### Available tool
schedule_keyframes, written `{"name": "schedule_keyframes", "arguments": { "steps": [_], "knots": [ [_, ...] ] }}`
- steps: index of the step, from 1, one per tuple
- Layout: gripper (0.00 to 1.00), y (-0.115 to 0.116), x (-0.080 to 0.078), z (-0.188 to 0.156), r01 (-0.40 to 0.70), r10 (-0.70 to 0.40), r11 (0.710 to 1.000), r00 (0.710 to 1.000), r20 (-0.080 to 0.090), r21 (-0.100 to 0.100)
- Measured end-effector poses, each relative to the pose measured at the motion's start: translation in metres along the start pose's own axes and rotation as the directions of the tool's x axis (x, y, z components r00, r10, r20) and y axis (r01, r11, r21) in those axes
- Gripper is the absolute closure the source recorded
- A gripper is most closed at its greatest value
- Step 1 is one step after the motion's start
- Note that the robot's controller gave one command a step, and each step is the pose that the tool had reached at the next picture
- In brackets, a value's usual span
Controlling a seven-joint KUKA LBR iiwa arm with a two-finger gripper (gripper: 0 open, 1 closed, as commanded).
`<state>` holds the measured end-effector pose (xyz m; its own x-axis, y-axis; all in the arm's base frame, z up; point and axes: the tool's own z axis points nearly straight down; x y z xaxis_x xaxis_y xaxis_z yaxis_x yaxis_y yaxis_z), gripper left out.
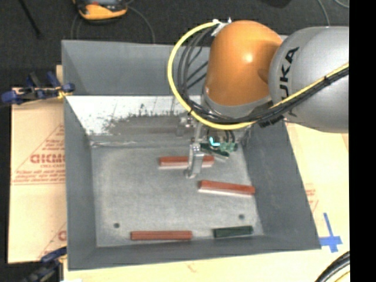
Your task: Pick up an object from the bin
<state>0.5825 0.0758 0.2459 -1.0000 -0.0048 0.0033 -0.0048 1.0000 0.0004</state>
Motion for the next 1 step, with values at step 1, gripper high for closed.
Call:
{"name": "schedule_keyframes", "arguments": {
  "steps": [1],
  "knots": [
    [0.00, -0.0003, -0.0014, -0.0046, -0.002, 0.002, 1.000, 1.000, 0.008, -0.001]
  ]
}}
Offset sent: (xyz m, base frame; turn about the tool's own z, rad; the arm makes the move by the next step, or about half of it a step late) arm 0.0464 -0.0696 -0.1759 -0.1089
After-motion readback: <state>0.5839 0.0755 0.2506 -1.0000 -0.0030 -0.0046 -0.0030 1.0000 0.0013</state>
